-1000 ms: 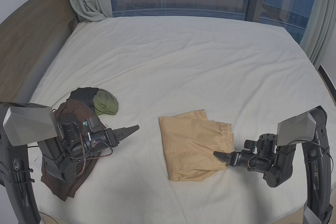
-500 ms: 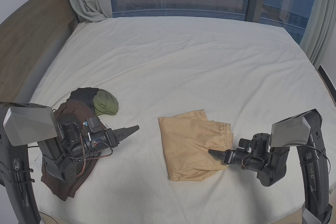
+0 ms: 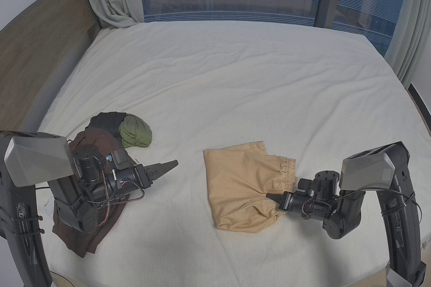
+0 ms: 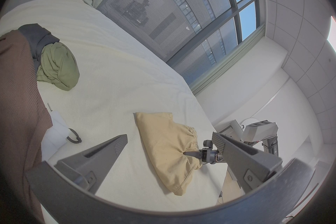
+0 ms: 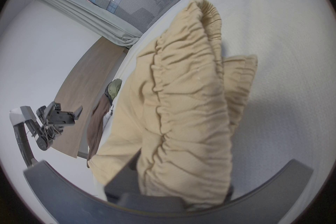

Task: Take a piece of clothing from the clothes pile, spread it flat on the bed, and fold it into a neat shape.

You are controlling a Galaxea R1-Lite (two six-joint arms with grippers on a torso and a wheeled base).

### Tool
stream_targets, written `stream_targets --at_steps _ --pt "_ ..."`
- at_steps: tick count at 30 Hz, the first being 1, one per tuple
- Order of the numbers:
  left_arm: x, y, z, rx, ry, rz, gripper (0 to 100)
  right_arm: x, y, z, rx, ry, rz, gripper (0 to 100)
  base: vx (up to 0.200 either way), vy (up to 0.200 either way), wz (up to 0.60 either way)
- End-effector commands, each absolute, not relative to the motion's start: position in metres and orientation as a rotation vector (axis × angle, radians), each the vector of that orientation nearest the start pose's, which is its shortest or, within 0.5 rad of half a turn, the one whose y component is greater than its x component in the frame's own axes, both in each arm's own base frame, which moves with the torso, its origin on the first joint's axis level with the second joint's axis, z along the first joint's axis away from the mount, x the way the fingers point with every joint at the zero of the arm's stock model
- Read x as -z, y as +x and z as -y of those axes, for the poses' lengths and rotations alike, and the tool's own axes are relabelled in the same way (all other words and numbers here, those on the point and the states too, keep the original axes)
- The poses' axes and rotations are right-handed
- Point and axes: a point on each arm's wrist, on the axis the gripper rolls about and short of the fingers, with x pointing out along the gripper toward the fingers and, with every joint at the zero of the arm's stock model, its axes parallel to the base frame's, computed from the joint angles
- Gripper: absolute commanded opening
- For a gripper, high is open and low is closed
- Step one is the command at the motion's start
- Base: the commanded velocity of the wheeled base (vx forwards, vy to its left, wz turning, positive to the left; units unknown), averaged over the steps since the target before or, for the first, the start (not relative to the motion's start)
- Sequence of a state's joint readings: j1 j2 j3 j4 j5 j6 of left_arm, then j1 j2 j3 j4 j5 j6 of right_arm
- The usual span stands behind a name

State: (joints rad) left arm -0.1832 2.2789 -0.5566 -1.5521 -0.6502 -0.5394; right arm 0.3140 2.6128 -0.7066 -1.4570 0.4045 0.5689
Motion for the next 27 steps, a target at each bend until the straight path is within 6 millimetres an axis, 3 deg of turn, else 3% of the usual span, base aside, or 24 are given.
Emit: stream_targets --at_steps 1,12,20,27 --pt "-0.027 0.332 0.076 0.767 -0.547 -0.392 100 0.069 0.343 -0.127 -0.589 0.586 -0.593 0 0.000 0.000 0.00" --pt "-0.029 0.332 0.075 0.766 -0.546 -0.383 100 -0.015 0.342 -0.136 -0.729 0.659 -0.420 0 0.000 0.000 0.00" --pt "-0.029 0.332 0.075 0.766 -0.546 -0.383 100 -0.042 0.344 -0.145 -0.781 0.654 -0.347 0 0.000 0.000 0.00" --pt "-0.030 0.332 0.075 0.765 -0.546 -0.381 100 -0.070 0.363 -0.163 -0.823 0.650 -0.304 0 0.000 0.000 0.00"
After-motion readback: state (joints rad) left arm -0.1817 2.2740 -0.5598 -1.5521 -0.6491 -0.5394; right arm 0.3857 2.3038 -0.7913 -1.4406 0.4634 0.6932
